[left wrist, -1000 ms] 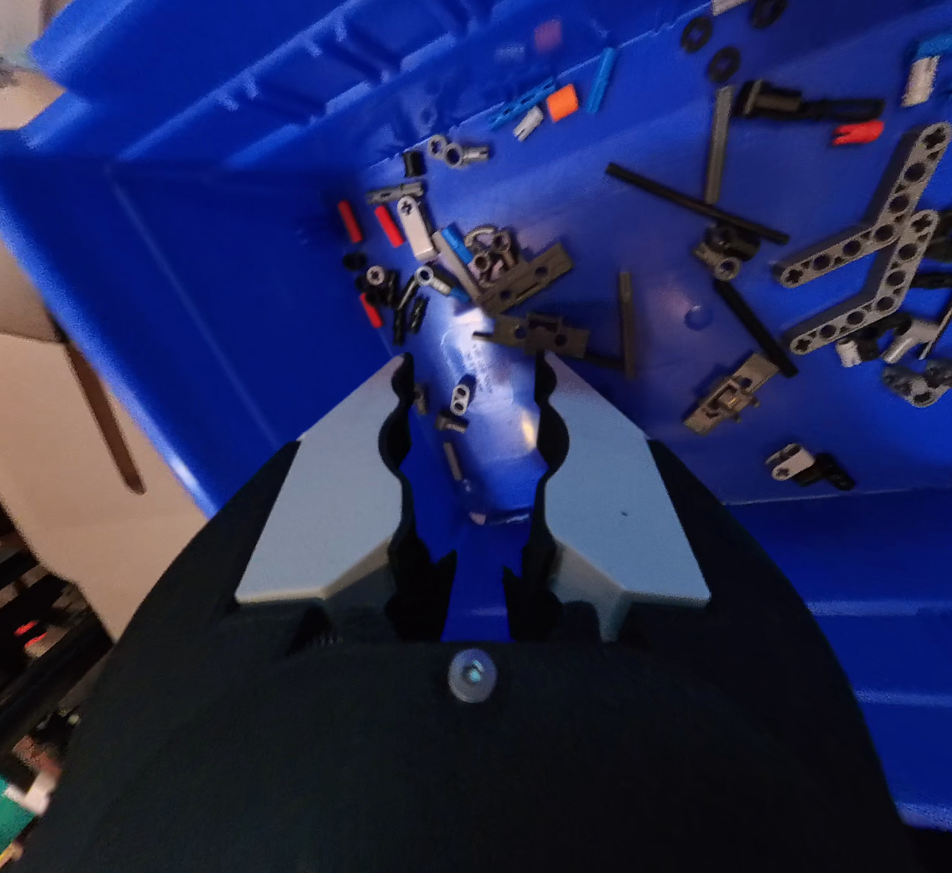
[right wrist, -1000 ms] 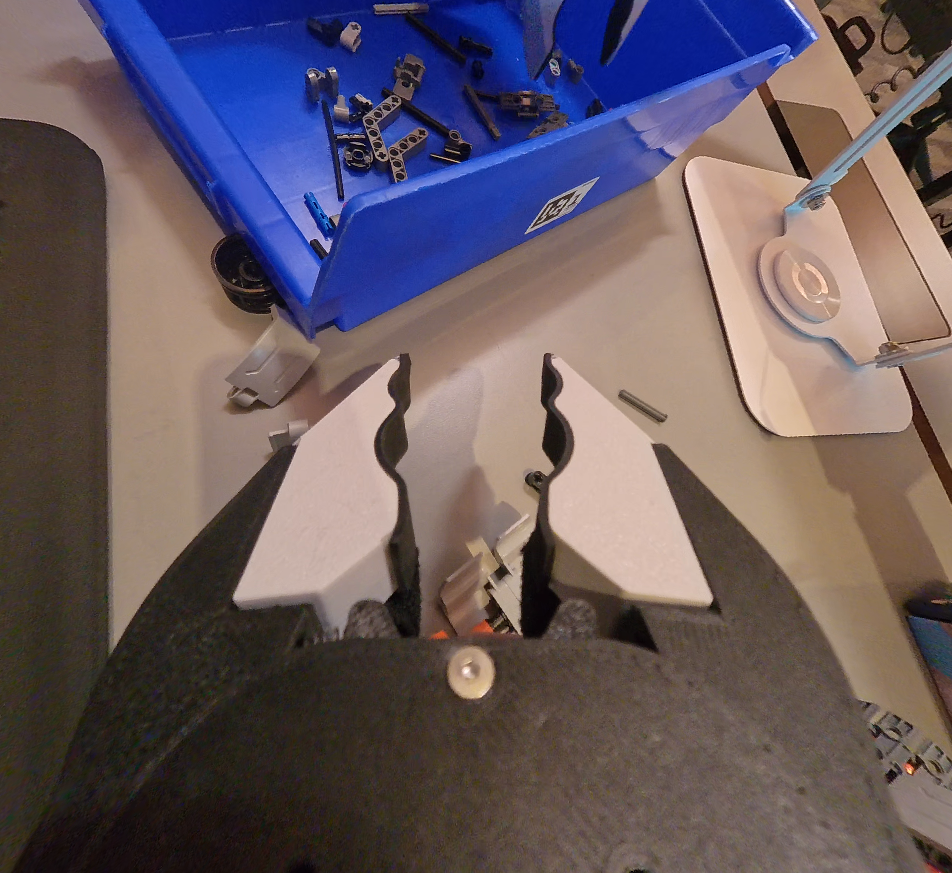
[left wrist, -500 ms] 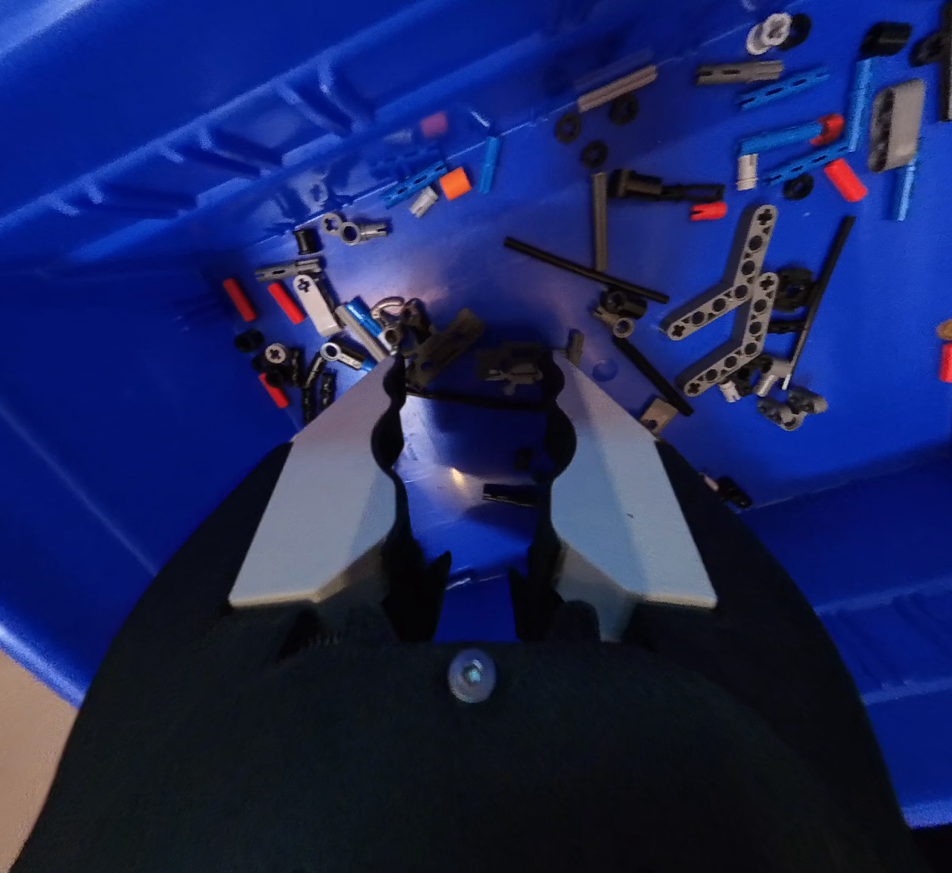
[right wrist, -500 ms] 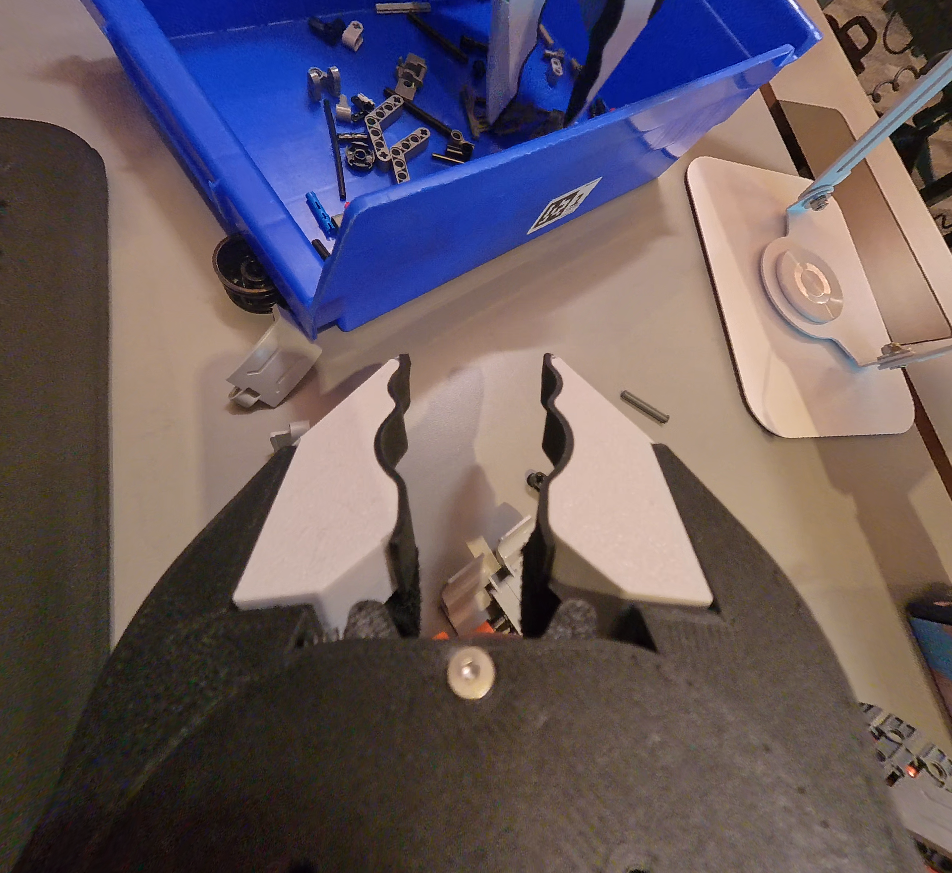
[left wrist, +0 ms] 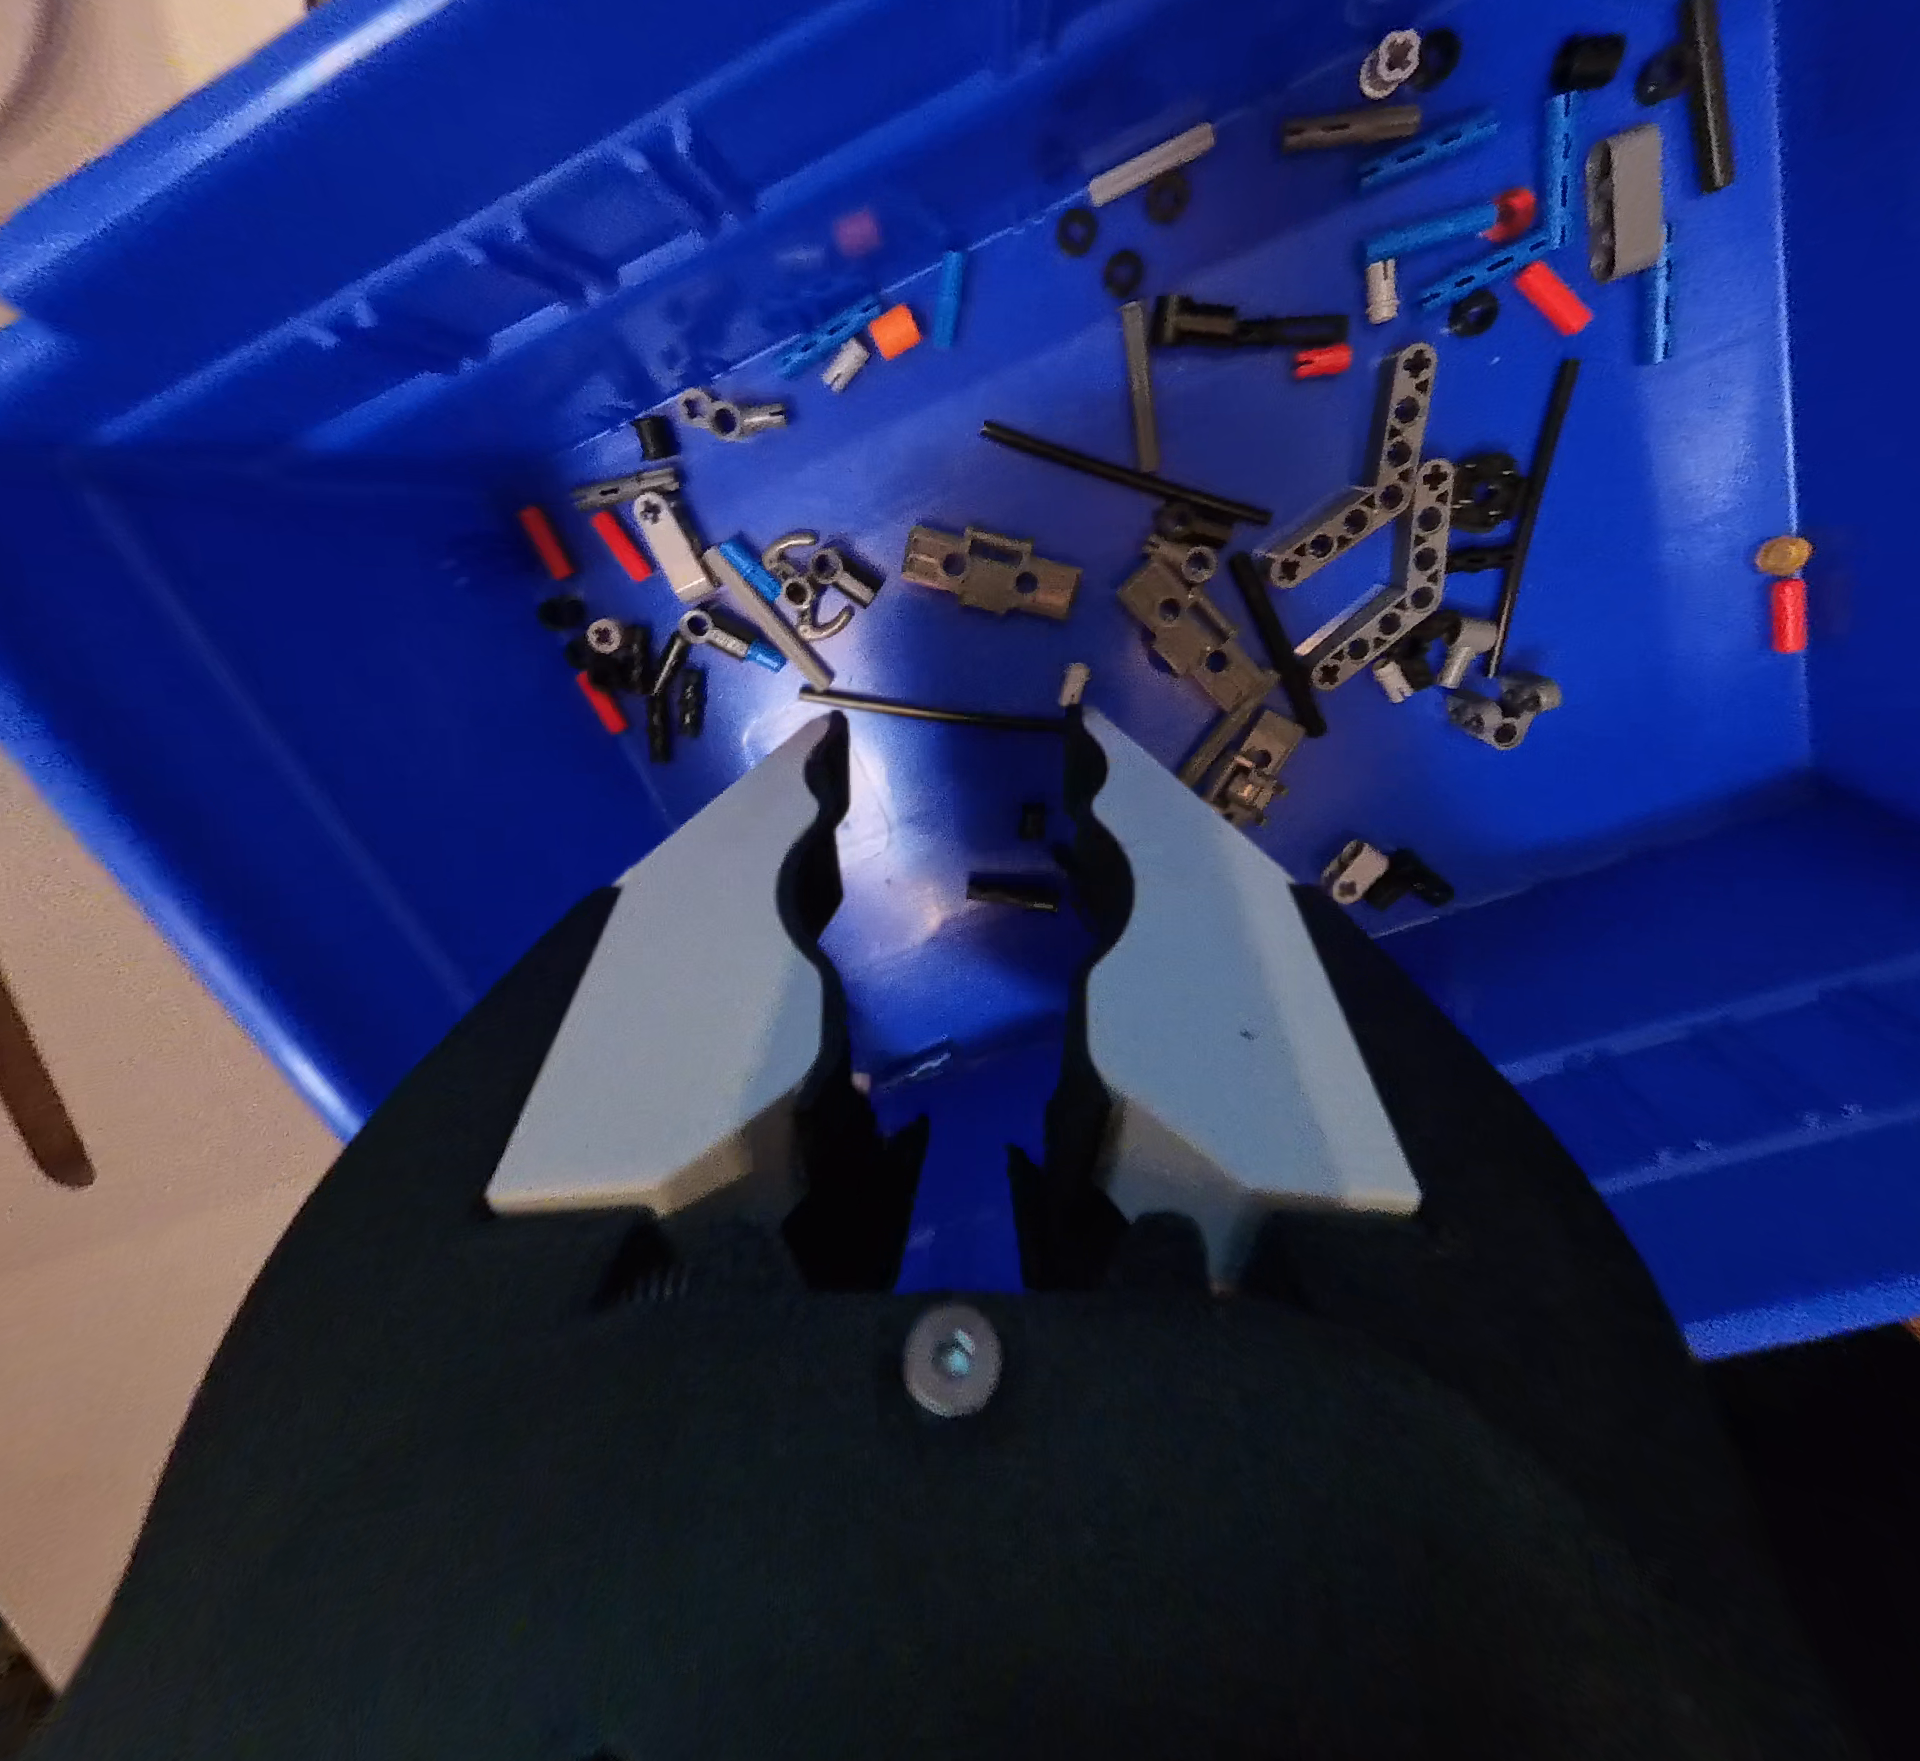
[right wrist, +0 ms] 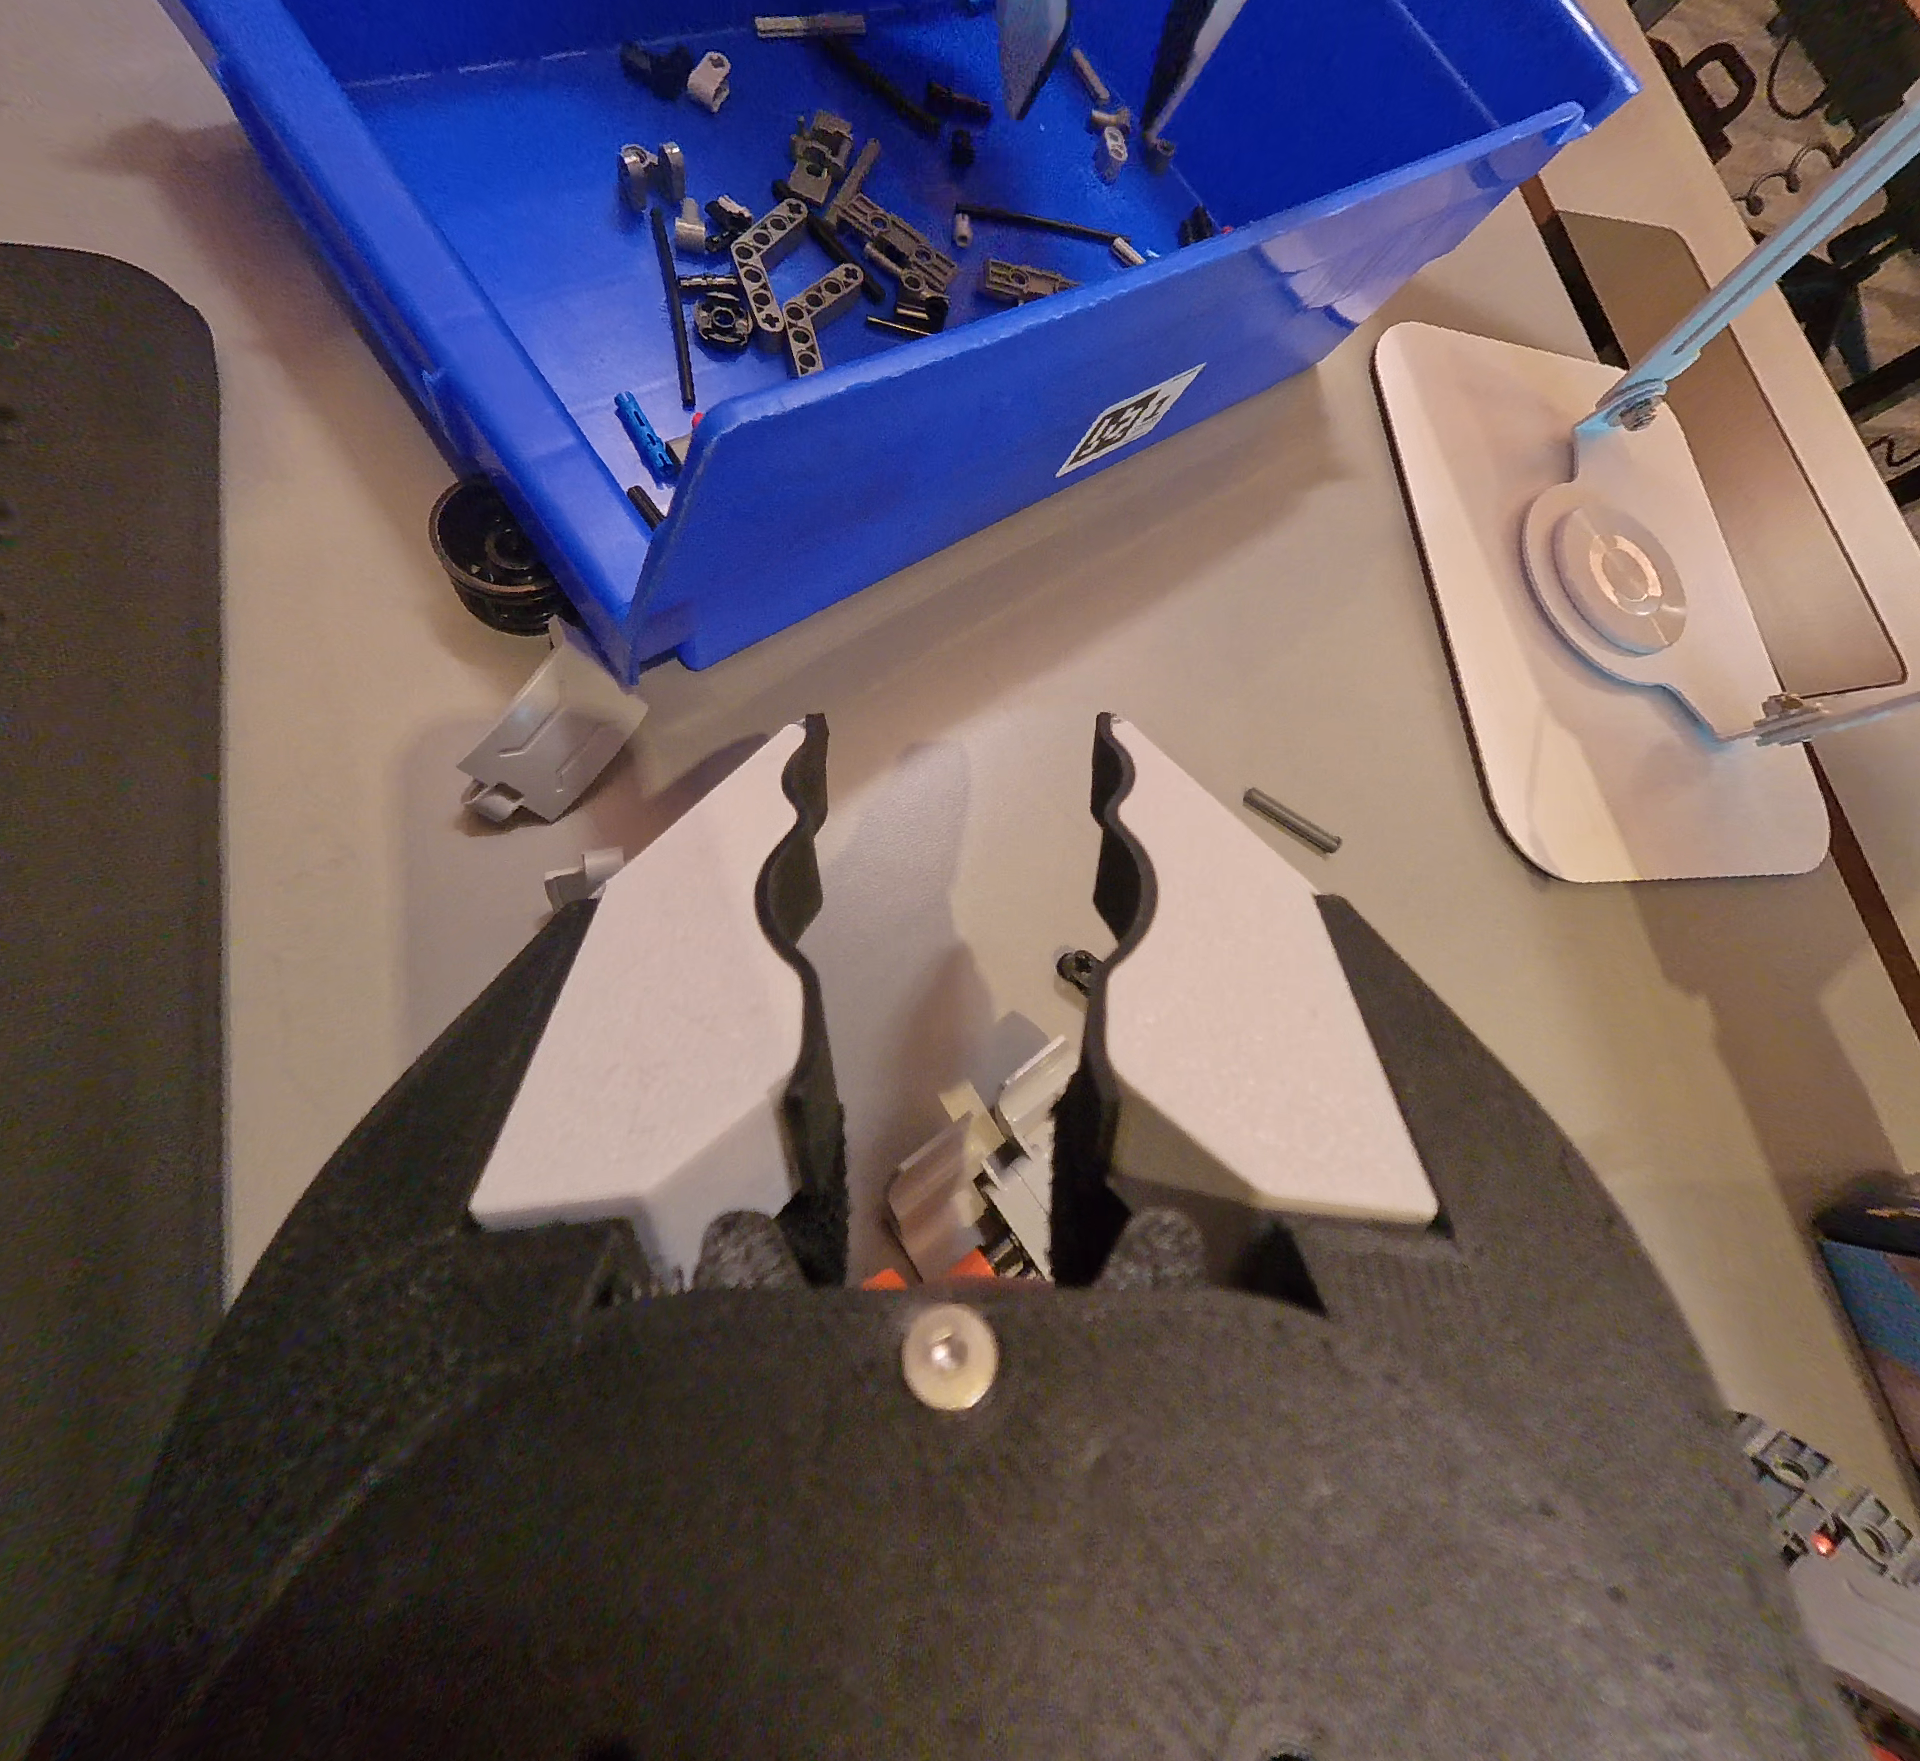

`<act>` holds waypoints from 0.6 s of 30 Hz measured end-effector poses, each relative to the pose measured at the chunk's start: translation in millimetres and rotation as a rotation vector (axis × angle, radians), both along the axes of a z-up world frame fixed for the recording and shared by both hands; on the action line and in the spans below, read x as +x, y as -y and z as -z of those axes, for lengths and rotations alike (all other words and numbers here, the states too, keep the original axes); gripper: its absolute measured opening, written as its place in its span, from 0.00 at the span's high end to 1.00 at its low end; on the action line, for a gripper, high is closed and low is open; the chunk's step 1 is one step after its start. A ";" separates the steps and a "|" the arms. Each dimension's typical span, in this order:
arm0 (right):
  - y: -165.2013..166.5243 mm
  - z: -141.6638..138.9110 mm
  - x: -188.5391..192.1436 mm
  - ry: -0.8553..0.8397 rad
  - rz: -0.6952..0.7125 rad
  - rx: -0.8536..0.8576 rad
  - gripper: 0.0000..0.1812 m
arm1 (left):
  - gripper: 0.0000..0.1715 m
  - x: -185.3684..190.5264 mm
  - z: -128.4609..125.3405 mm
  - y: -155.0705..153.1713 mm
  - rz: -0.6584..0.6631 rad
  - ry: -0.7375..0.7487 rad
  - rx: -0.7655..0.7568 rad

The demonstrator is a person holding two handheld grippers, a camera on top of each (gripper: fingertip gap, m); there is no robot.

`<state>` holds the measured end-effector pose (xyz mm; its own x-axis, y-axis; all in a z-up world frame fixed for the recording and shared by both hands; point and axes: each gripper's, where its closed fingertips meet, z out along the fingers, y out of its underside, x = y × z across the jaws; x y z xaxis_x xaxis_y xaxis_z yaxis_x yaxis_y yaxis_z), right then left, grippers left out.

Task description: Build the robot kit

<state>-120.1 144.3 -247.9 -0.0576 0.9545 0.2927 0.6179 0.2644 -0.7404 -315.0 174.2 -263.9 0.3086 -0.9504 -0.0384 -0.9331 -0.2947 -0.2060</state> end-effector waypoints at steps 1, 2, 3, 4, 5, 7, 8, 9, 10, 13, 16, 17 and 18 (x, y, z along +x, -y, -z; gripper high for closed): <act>-0.1 0.1 -0.1 0.000 0.000 -0.001 0.73 | 0.77 -1.3 -3.8 0.0 -0.002 0.007 0.008; -0.3 0.4 -0.1 0.001 0.001 -0.001 0.73 | 0.78 -1.7 -6.9 0.8 -0.001 0.014 0.012; -0.4 0.8 0.0 0.002 0.001 -0.001 0.73 | 0.78 -1.4 -8.8 2.1 0.003 0.018 0.015; -0.6 1.1 0.0 0.003 0.002 -0.001 0.73 | 0.78 -0.7 -9.5 4.6 0.013 0.020 0.011; -0.7 1.2 0.1 0.004 0.002 -0.001 0.73 | 0.78 0.5 -9.0 7.5 0.026 0.018 0.004; -0.8 1.3 0.2 0.004 0.003 -0.001 0.73 | 0.78 3.1 -5.6 12.3 0.049 0.004 -0.009; -1.0 1.2 0.3 0.004 0.003 -0.001 0.73 | 0.78 5.1 -3.2 15.1 0.060 -0.001 -0.019; -1.1 1.0 0.3 0.004 0.003 0.000 0.73 | 0.78 6.7 -0.5 17.6 0.069 -0.008 -0.030; -1.1 0.7 0.5 0.003 0.003 0.000 0.73 | 0.78 7.7 2.0 19.3 0.077 -0.018 -0.036; -1.2 -0.2 0.6 -0.001 0.004 0.000 0.73 | 0.78 10.7 6.8 23.9 0.097 -0.034 -0.051; -1.3 -0.8 0.8 -0.002 0.004 0.000 0.73 | 0.77 12.8 7.8 26.0 0.106 -0.036 -0.055; -1.3 -0.6 0.7 -0.002 0.004 0.001 0.73 | 0.77 13.7 7.9 27.3 0.111 -0.034 -0.058; -1.3 -0.5 0.7 -0.001 0.004 0.001 0.73 | 0.77 14.8 8.1 29.1 0.118 -0.032 -0.063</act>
<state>-119.4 145.6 -247.4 -0.0532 0.9545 0.2935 0.6182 0.2623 -0.7409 -300.2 145.1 -272.0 0.1938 -0.9809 0.0148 -0.9680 -0.1937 -0.1597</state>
